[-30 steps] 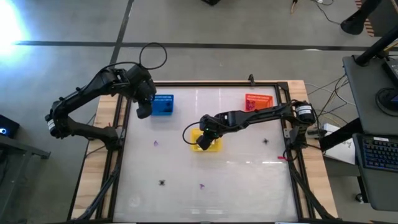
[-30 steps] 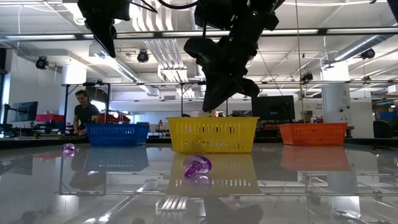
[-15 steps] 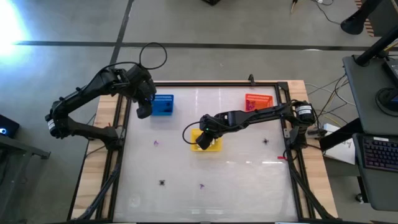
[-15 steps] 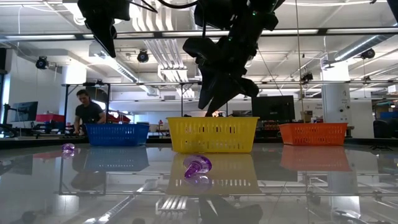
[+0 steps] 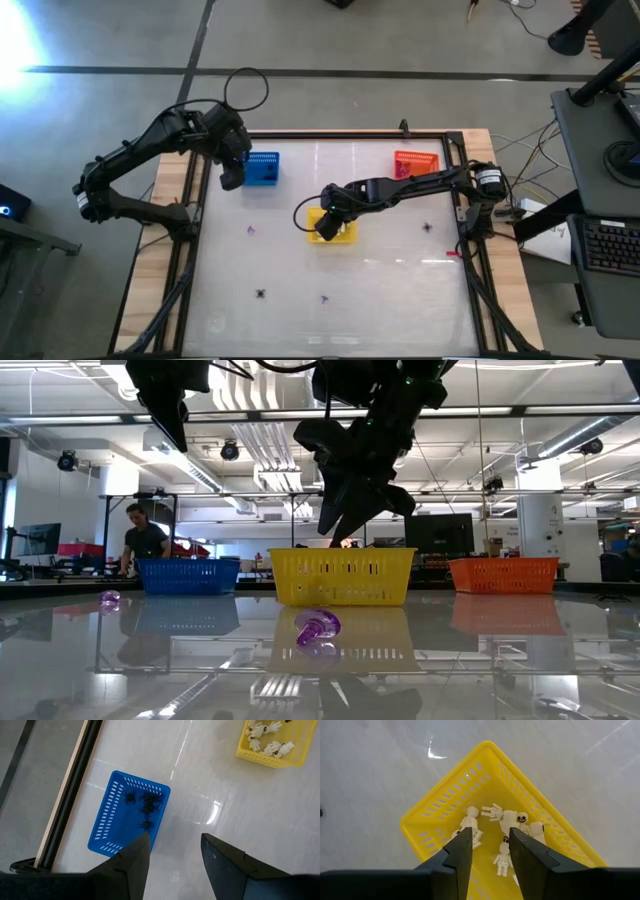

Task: Sort Halloween decoration
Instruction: Put the purple witch hat toy into the orange bin

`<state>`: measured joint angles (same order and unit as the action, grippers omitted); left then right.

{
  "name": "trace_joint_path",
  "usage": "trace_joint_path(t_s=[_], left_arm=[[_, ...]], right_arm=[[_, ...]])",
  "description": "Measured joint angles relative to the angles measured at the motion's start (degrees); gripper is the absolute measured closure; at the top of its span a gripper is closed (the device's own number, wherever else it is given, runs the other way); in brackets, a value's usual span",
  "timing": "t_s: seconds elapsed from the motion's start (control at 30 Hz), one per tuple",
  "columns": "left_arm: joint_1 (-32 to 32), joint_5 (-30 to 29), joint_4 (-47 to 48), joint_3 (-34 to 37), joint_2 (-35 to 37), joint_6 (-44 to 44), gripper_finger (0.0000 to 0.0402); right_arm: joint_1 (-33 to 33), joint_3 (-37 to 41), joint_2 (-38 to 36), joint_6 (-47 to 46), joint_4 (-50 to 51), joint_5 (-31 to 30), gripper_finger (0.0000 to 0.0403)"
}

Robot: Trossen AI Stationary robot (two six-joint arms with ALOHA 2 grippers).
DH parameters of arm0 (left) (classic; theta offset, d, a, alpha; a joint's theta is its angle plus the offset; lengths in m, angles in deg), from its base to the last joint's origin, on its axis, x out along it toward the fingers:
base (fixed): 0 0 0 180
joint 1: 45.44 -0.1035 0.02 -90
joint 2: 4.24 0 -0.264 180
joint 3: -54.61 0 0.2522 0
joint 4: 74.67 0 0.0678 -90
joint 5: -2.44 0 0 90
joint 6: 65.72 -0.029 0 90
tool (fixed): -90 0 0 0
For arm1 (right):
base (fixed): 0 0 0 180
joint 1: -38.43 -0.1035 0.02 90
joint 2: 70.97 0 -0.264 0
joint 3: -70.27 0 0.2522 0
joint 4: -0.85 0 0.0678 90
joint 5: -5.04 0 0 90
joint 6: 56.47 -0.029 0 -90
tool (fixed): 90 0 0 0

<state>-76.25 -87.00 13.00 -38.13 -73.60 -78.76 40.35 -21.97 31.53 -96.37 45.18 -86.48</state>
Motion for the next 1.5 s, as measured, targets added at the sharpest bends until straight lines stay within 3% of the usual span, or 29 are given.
trace_joint_path(t_s=[0.6, 0.8, 0.97, 1.23, 1.5], left_arm=[[0.00, -0.02, -4.66, 0.00, 0.02, 0.17, 0.0242], [0.01, 0.02, -5.33, 0.00, 0.02, 4.95, 0.0242], [0.02, 4.27, -2.20, 0.28, 0.04, 5.56, 0.0242], [0.66, 9.05, -0.15, 0.59, 0.04, 8.68, 0.0242], [5.13, 9.07, 3.28, 0.79, 0.04, 8.89, 0.0242]], right_arm=[[0.13, 0.00, 0.00, 0.00, -1.57, -0.04, 0.0284], [0.11, 0.00, 0.01, 0.04, -1.80, -0.03, 0.0284], [0.45, 0.00, 0.01, 4.25, -2.15, 0.13, 0.0284], [0.43, -0.02, -1.18, 6.32, 1.84, 11.68, 0.0284], [-1.64, -0.02, -2.86, 6.29, 3.08, 15.02, 0.0284]])
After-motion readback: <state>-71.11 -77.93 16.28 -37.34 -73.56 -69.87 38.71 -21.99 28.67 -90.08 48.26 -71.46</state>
